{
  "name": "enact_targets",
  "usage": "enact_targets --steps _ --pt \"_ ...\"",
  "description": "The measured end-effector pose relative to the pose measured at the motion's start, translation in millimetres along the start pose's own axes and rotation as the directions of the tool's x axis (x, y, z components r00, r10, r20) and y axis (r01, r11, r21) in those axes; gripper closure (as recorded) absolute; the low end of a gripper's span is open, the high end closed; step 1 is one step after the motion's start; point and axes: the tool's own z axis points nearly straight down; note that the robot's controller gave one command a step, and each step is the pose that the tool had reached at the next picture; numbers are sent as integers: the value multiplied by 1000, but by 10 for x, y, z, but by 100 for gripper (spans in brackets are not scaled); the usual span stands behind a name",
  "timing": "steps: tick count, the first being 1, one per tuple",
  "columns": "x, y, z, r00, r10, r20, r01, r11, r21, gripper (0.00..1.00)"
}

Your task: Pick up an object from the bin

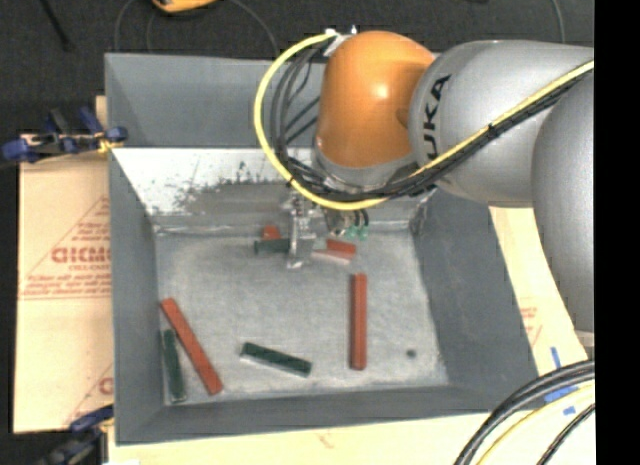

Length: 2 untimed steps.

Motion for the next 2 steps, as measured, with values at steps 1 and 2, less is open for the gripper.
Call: enact_targets --steps 1,2 --pt "1 -1 1 1000 0 0 0 1000 0 100" --pt "-112 40 -400 1000 -28 -7 28 1000 2 100"
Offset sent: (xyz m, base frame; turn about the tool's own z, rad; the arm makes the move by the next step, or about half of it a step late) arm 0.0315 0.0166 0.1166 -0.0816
